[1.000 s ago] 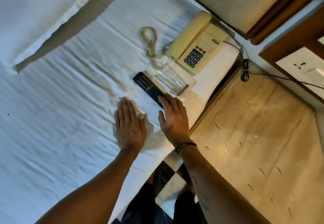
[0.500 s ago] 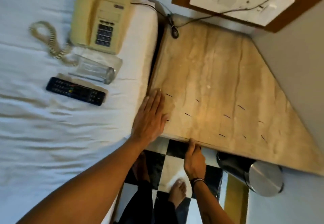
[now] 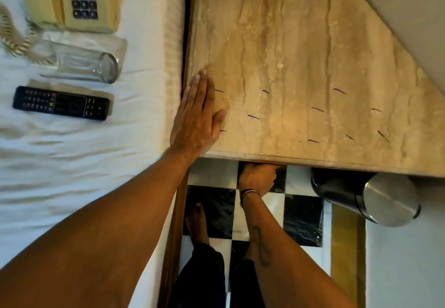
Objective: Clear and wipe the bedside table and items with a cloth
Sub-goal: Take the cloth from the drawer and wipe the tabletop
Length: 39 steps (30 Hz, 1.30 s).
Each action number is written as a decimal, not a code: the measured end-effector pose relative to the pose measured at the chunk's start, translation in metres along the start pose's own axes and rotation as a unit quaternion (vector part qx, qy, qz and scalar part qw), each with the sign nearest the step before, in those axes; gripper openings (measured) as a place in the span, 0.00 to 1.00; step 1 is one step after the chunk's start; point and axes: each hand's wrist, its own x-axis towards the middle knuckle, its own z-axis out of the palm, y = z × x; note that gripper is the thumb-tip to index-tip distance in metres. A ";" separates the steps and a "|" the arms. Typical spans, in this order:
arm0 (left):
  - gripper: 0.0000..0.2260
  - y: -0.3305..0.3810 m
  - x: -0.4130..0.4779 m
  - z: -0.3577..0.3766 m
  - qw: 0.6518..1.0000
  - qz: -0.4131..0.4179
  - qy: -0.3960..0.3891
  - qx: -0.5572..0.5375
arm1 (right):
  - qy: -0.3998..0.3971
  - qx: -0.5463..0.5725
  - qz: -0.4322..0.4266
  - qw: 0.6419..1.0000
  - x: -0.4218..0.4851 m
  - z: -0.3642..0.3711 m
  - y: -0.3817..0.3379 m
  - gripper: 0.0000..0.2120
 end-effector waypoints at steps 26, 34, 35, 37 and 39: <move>0.38 0.004 -0.003 0.000 1.000 0.005 0.013 0.012 | -0.256 -0.305 -0.095 0.912 -0.070 -0.102 0.127 0.19; 0.38 0.004 -0.004 -0.005 1.000 0.005 -0.005 0.007 | -0.113 -0.431 -0.309 0.841 0.014 -0.071 0.040 0.32; 0.38 0.004 -0.004 -0.005 1.000 0.004 -0.005 0.006 | -0.116 -0.459 -0.299 0.828 0.027 -0.063 0.039 0.30; 0.37 0.005 -0.005 -0.004 1.000 0.005 -0.004 0.004 | -0.133 -0.475 -0.292 0.820 0.042 -0.054 0.039 0.26; 0.37 0.004 -0.005 -0.005 1.000 0.002 -0.004 0.000 | -0.132 -0.452 -0.312 0.825 0.049 -0.050 0.040 0.21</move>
